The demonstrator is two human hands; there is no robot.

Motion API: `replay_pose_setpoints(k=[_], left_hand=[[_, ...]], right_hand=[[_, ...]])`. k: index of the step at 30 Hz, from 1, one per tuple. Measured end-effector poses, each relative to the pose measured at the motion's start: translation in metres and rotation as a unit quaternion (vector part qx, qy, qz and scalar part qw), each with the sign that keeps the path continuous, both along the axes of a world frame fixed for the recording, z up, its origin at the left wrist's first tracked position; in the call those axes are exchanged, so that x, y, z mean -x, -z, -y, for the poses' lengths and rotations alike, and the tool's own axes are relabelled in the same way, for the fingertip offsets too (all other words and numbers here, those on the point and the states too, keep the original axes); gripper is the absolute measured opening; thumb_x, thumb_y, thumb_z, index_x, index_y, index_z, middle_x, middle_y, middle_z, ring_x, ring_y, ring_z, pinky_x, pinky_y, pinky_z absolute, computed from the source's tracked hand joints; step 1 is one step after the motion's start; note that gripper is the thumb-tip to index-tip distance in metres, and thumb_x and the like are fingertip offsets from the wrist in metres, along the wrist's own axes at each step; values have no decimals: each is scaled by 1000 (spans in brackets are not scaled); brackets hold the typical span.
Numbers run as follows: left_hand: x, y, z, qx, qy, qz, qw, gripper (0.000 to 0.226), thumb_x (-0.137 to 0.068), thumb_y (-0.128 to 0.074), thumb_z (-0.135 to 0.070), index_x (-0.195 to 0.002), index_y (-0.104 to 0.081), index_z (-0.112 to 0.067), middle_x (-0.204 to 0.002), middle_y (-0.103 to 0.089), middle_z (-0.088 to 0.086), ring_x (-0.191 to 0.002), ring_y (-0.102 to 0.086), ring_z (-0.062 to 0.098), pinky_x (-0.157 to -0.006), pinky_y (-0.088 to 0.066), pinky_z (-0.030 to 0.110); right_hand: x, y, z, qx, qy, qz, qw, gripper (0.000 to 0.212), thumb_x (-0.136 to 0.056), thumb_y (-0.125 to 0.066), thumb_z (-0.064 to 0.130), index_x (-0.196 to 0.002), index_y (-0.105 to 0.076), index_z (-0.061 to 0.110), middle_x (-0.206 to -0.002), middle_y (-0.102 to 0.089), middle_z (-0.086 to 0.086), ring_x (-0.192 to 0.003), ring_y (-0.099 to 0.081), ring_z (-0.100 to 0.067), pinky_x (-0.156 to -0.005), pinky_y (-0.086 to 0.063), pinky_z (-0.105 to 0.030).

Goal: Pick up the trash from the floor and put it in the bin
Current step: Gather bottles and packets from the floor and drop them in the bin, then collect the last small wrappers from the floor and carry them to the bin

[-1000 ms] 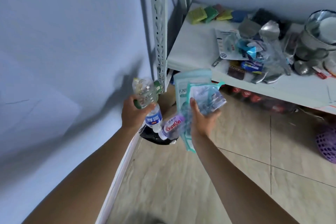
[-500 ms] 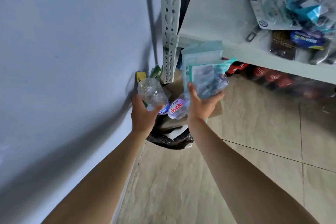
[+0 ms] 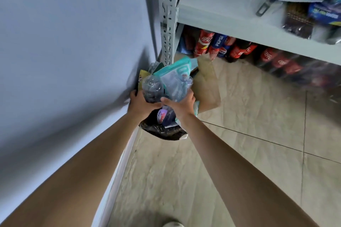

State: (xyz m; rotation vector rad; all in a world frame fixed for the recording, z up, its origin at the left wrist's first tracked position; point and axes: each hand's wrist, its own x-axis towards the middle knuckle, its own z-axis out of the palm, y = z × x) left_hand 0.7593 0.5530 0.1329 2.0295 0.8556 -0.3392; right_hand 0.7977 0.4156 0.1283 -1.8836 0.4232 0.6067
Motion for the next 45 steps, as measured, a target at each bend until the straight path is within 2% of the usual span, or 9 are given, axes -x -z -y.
replay_pose_setpoints(k=[3, 7, 12, 17, 22, 26, 31, 39, 45], left_hand=[[-4, -20, 3, -35, 23, 28, 999, 94, -60, -85, -42, -139, -40, -17, -155, -18, 9, -140, -30, 28, -114, -33, 42], [-8, -51, 6, -115, 78, 23, 990, 73, -75, -72, -32, -139, -41, -15, -142, -42, 12, -126, -49, 29, -94, -43, 34], [7, -91, 15, -203, 135, -27, 970, 47, -83, -57, -26, -127, -54, -11, -127, -57, 12, -112, -57, 31, -87, -48, 39], [29, -138, 35, -267, 201, 5, 943, 29, -82, -51, -25, -103, -64, -10, -106, -65, 8, -93, -60, 29, -72, -46, 34], [53, -200, 70, -307, 254, 35, 917, 30, -87, -51, -28, -107, -65, -10, -113, -65, 7, -101, -60, 28, -80, -46, 37], [81, -263, 112, -347, 305, 71, 884, 34, -90, -49, -31, -114, -63, -12, -119, -65, 6, -108, -59, 27, -83, -47, 38], [142, -344, 180, -370, 316, 93, 868, 35, -90, -49, -33, -116, -62, -13, -124, -63, 7, -109, -58, 28, -80, -48, 37], [258, -457, 299, -356, 316, 116, 872, 42, -91, -47, -39, -126, -58, -18, -122, -66, 8, -104, -63, 29, -82, -49, 35], [327, -510, 385, -352, 369, 131, 850, 41, -92, -47, -38, -120, -61, -12, -122, -65, 10, -110, -60, 28, -84, -48, 36]], right_hand=[[-8, -19, 5, 8, -36, -18, 999, 122, -57, -90, 31, -152, -14, 20, -155, -19, -2, -142, -28, -22, -113, -33, -40], [-8, -47, 19, 37, -77, -4, 996, 115, -66, -86, 23, -154, -12, 20, -161, -18, -2, -144, -29, -24, -112, -33, -41], [7, -82, 46, 127, -175, 40, 975, 75, -85, -67, 17, -149, -29, 15, -157, -26, -5, -143, -31, -26, -113, -34, -41], [17, -136, 80, 155, -198, 85, 964, 47, -91, -56, 14, -137, -50, 18, -143, -46, -5, -118, -55, -27, -92, -52, -39], [45, -197, 125, 194, -241, 115, 944, 46, -92, -56, 22, -137, -49, 20, -145, -46, -2, -129, -46, -21, -89, -48, -33], [85, -258, 176, 247, -309, 156, 905, 46, -92, -54, 26, -138, -48, 20, -149, -41, -1, -139, -34, -21, -110, -31, -41], [152, -342, 251, 310, -353, 185, 863, 49, -95, -48, 32, -142, -42, 21, -156, -31, -3, -143, -28, -22, -113, -24, -42], [282, -458, 381, 350, -349, 207, 844, 49, -96, -46, 36, -142, -42, 20, -155, -32, -4, -140, -33, -23, -114, -26, -43], [357, -512, 459, 350, -310, 202, 860, 50, -95, -46, 38, -142, -43, 20, -154, -33, -5, -139, -34, -25, -114, -24, -44]])
